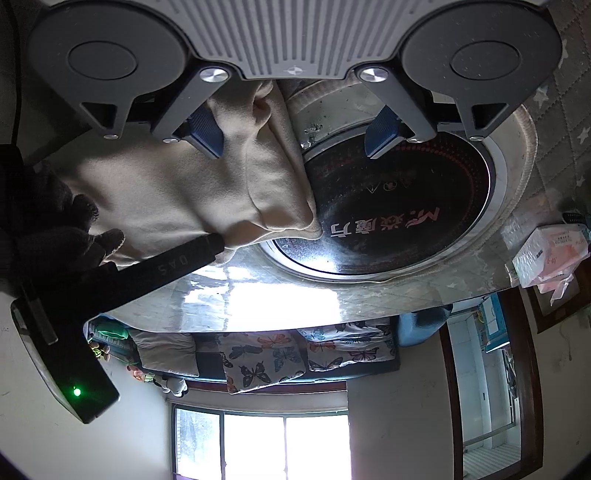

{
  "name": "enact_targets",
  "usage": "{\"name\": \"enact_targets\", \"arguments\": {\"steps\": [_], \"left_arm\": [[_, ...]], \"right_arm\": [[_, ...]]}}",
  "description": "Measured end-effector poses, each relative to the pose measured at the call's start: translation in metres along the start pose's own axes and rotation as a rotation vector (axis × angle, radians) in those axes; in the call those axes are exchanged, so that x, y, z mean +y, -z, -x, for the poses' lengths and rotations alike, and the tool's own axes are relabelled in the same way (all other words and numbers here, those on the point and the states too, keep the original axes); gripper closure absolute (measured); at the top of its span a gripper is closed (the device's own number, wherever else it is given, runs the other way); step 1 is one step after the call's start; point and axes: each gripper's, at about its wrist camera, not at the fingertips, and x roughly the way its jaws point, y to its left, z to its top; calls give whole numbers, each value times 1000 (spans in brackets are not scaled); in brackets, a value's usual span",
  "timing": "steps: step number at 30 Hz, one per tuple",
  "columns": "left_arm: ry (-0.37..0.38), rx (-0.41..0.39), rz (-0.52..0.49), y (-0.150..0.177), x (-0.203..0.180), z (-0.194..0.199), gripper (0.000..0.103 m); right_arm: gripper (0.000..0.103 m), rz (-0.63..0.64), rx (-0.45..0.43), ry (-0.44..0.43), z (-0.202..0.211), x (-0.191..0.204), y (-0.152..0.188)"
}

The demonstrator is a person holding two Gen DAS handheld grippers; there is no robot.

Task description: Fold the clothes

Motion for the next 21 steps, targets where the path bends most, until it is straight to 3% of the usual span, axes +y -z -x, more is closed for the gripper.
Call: {"name": "enact_targets", "arguments": {"steps": [5, 11, 13, 21], "left_arm": [[5, -9, 20, -3, 4, 5, 17], [-6, -11, 64, -5, 11, 10, 17], [-13, -16, 67, -5, 12, 13, 15], [-33, 6, 80, 0, 12, 10, 13]], "right_arm": [[14, 28, -28, -45, 20, -1, 3], [5, 109, -68, -73, 58, 5, 20], [0, 110, -63, -96, 67, 6, 30], [0, 50, -54, -122, 71, 2, 68]]}}
